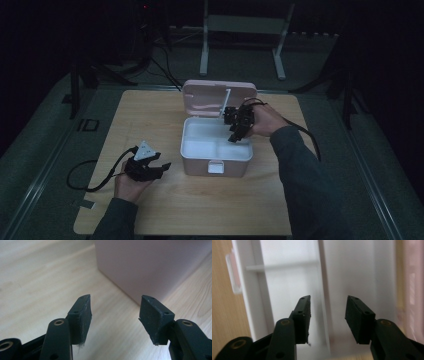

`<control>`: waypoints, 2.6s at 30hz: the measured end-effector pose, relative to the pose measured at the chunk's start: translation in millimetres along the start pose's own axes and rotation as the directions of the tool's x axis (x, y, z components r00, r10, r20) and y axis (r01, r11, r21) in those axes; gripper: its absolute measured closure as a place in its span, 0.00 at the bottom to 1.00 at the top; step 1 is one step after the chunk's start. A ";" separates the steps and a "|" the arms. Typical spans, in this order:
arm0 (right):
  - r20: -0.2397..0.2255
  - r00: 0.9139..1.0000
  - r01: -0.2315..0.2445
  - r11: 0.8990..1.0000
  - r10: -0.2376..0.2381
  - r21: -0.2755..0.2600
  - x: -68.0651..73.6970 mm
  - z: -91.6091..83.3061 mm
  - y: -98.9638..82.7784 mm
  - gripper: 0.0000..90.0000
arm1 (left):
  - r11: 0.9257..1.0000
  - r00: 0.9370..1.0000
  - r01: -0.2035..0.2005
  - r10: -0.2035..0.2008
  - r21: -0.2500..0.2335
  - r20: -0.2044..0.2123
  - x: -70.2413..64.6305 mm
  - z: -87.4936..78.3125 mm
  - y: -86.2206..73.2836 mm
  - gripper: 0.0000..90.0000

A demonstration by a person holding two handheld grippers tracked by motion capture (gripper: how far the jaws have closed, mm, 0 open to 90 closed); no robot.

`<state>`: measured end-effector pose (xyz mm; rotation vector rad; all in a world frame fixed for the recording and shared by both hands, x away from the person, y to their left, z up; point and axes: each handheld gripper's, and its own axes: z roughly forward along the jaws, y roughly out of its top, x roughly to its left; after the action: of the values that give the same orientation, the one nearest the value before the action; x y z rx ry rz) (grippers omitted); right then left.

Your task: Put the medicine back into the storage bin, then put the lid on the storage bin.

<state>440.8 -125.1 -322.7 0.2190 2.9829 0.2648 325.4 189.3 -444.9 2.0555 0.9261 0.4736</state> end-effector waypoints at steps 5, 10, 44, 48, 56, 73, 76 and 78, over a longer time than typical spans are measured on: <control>0.007 0.997 -0.073 0.996 0.074 -0.059 0.3 -17.9 -30.2 0.60 | 0.999 1.000 0.013 -0.012 -0.049 0.017 16.1 -8.3 21.1 0.47; 0.039 0.980 -0.191 0.978 0.195 -0.085 -11.0 -20.0 -60.5 0.61 | 0.997 0.997 0.041 -0.036 -0.073 0.065 38.9 -12.1 45.5 0.48; -0.027 0.792 -0.476 0.589 0.610 -0.653 -80.3 -37.7 -93.2 1.00 | 0.990 0.990 0.078 -0.063 -0.121 0.124 81.2 34.5 213.9 0.99; -0.034 0.829 -0.428 0.594 0.559 -0.681 -71.9 -41.4 -93.5 1.00 | 0.990 0.989 0.064 -0.047 -0.128 0.138 72.8 34.4 209.3 0.99; -0.060 0.886 -0.380 0.646 0.460 -0.662 -52.2 -37.5 -97.6 1.00 | 0.994 0.984 -0.006 0.025 -0.109 0.178 52.2 25.9 185.6 0.98; -0.022 0.907 -0.350 0.723 0.421 -0.595 -28.1 -20.1 -112.1 1.00 | 0.999 0.990 -0.006 0.012 -0.045 0.144 58.3 12.8 138.5 0.92; 0.003 0.910 -0.339 0.748 0.415 -0.570 -20.7 -18.7 -115.0 1.00 | 0.999 0.989 -0.008 0.014 -0.046 0.145 58.5 7.6 131.1 0.92; 0.020 0.911 -0.332 0.763 0.411 -0.555 -16.6 -16.4 -117.8 1.00 | 0.999 0.990 -0.007 0.013 -0.041 0.142 59.5 5.5 126.0 0.92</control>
<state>439.1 -245.1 -326.4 0.7272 2.5566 1.0708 424.2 180.8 -346.7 2.0292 0.8153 0.3435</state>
